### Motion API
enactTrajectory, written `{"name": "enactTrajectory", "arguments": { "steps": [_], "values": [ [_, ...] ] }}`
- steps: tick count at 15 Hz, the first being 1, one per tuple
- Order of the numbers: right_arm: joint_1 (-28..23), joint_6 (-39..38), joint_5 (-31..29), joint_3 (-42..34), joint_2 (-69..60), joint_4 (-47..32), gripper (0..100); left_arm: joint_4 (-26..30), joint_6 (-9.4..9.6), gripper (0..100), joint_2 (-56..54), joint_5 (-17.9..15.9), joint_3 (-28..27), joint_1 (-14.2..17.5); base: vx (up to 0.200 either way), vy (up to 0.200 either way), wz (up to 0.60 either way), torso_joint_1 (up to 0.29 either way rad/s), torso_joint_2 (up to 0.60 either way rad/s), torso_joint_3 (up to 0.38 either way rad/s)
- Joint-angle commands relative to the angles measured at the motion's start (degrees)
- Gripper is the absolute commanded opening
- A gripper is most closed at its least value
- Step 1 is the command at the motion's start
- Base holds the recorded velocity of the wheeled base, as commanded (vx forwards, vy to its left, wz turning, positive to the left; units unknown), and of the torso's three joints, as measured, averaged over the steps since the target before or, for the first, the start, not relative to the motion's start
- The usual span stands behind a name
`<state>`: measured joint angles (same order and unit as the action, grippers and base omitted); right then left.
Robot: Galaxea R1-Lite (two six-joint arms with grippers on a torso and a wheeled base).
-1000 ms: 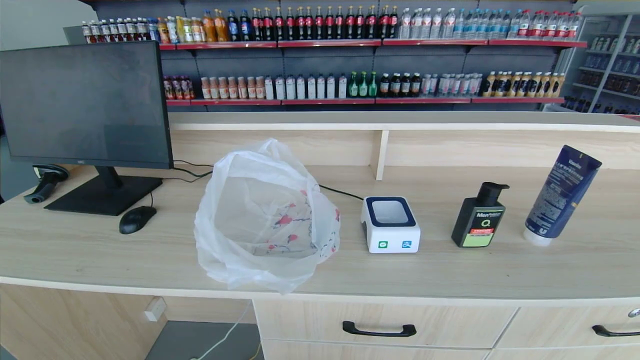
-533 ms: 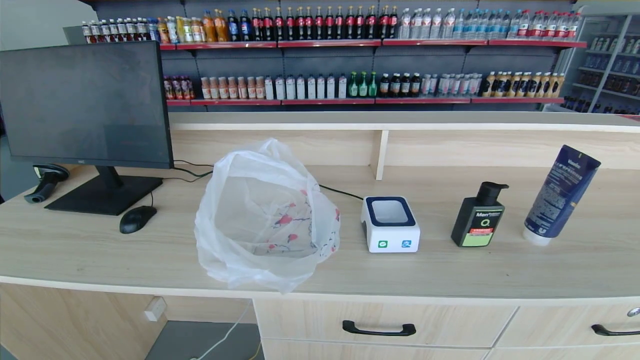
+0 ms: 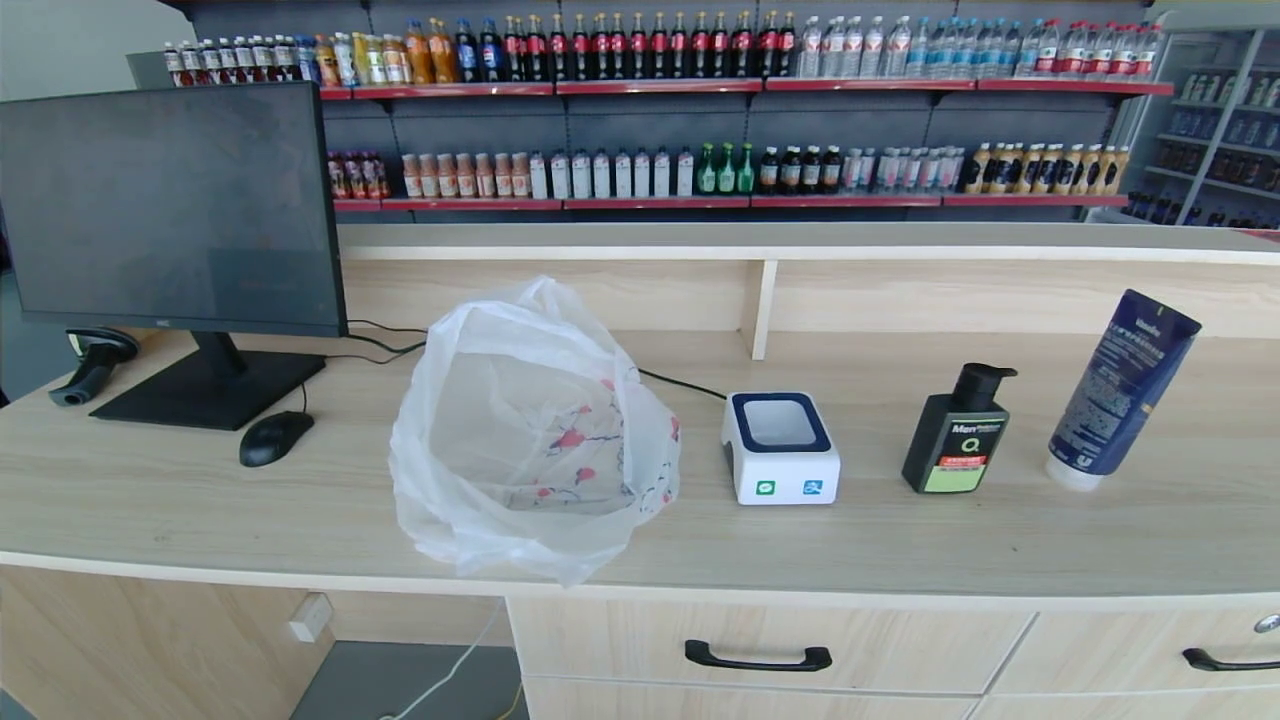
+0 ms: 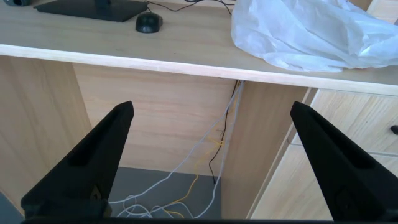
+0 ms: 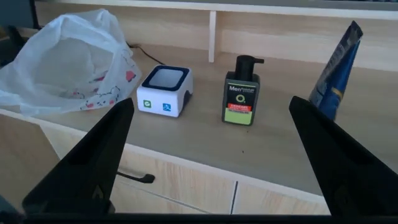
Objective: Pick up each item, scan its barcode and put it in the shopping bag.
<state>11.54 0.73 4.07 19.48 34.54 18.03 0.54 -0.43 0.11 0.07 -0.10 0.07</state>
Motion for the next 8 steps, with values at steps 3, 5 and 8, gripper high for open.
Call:
{"name": "enactTrajectory", "arguments": {
  "steps": [3, 5, 8],
  "values": [
    [1.11, -8.91, -0.03, 0.91, 21.98, 17.48, 100, -0.01, -0.01, 100, -0.02, 0.01, 0.01, 0.01, 0.000, 0.000, 0.00, 0.000, 0.00, 0.000],
    [1.02, -11.45, -0.20, 0.21, 27.08, 25.21, 100, -0.01, -0.01, 100, -0.02, 0.01, 0.01, 0.01, 0.000, 0.000, 0.00, 0.000, 0.00, 0.000],
    [1.02, -19.72, -0.38, -0.23, 33.14, 33.56, 100, -0.01, -0.01, 100, -0.02, 0.01, 0.01, 0.01, 0.000, 0.000, 0.00, 0.000, 0.00, 0.000]
  ]
}}
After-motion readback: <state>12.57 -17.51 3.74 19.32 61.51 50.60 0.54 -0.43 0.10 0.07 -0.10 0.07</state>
